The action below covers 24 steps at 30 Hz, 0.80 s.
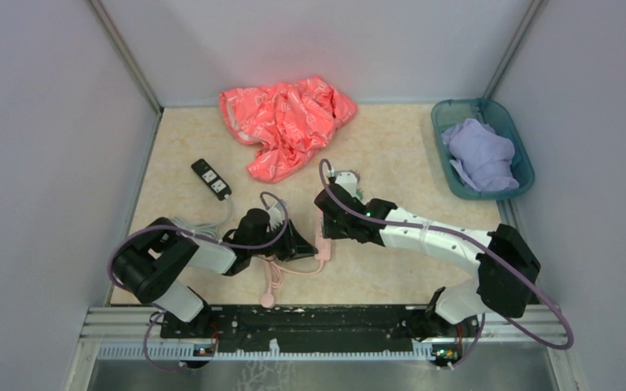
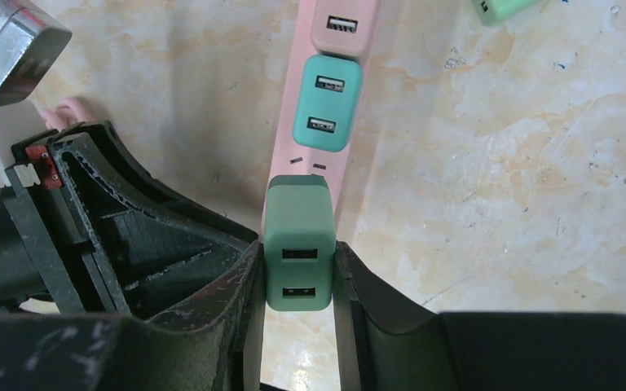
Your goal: Insert the plug
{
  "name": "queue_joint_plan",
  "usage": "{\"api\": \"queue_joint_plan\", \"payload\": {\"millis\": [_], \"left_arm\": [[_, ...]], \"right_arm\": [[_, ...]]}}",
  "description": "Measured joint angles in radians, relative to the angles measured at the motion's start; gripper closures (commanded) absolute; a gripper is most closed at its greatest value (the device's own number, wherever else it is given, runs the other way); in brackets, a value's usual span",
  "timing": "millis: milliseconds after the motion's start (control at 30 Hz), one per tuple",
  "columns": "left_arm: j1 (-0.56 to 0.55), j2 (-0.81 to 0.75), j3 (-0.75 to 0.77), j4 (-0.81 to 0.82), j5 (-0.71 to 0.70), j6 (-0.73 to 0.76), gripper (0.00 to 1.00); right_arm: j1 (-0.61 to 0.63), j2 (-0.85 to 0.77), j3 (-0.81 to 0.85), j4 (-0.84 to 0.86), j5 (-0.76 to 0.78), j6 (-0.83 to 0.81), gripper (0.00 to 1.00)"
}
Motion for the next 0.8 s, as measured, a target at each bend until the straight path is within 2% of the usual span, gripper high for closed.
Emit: {"api": "queue_joint_plan", "payload": {"millis": [367, 667, 800], "left_arm": [[-0.031, 0.018, 0.041, -0.084, -0.063, -0.016, 0.65], [-0.031, 0.018, 0.058, -0.116, -0.071, -0.016, 0.78], [-0.031, 0.018, 0.059, -0.117, -0.07, -0.016, 0.8]], "right_arm": [[0.0, 0.052, 0.025, -0.057, 0.038, 0.031, 1.0], [0.0, 0.085, 0.025, -0.049, 0.039, 0.037, 1.0], [0.0, 0.106, 0.025, -0.044, 0.04, 0.037, 1.0]]}}
